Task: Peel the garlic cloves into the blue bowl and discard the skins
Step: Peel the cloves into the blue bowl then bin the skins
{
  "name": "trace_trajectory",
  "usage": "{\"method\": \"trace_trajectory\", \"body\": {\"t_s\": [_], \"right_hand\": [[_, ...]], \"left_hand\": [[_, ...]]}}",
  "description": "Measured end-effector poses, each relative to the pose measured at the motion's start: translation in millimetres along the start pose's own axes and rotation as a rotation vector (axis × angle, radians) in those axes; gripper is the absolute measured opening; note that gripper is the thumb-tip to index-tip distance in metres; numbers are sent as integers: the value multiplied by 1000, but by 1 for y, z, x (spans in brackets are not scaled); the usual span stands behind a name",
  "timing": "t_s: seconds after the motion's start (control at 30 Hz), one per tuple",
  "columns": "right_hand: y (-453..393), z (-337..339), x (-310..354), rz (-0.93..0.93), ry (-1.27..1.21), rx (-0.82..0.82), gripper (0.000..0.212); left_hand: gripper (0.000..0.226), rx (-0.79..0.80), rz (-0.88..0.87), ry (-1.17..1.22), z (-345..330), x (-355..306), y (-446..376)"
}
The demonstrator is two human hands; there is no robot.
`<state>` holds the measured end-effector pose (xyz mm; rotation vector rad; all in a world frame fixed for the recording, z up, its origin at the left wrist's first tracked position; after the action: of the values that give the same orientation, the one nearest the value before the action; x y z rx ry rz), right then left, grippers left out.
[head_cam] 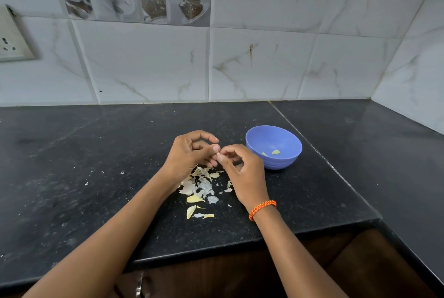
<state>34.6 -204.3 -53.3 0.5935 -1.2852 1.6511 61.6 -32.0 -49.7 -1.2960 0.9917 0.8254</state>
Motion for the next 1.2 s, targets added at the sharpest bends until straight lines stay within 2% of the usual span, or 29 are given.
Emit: {"method": "trace_trajectory", "body": {"t_s": [0.1,0.2,0.33,0.43,0.5,0.53,0.6,0.7,0.87,0.97,1.1,1.2], "right_hand": [[1,3,21,164,252,-21,14],[-15,23,42,232,350,-28,19],[-59,63,33,112,629,-35,17],[-76,81,-6,-91,812,146,11],[-75,83,-22,-103,926,261,20],[-74,84,-25,-105,951,259,19],[-74,88,-16,-89,947,185,14],[-74,94,-3,-95,904,61,17],[-73,87,14,-62,753,-47,23],[-69,65,23,-4,735,23,25],[-44,27,33,93,467,112,20],[-29,-11,26,74,395,287,22]], "left_hand": [[17,-41,-32,-55,3,0,-4],[18,-120,-42,-85,13,6,-3],[19,-154,-27,-132,16,14,-7],[19,-181,-23,-156,16,15,-8],[19,-189,-31,-172,16,13,-8],[19,-194,-34,-178,17,12,-8],[19,-207,-41,-179,19,10,-8],[19,-221,-44,-190,24,11,-7],[20,-271,-41,-218,33,9,-8],[20,-283,-48,-269,37,6,-9],[20,-316,-46,-311,50,9,-9],[20,-358,-29,-312,57,15,-8]]}}
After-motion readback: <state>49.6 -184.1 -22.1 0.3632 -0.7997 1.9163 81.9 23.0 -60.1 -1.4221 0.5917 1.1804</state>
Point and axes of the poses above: each hand's wrist, its own y-axis away from the middle knuckle, its own z-axis out of the back of the hand, x = y × z, the point moved 6 cm from there along -y, towards the middle knuckle, and after that the axes turned 6 degrees about -z, right-handed, at the moved point
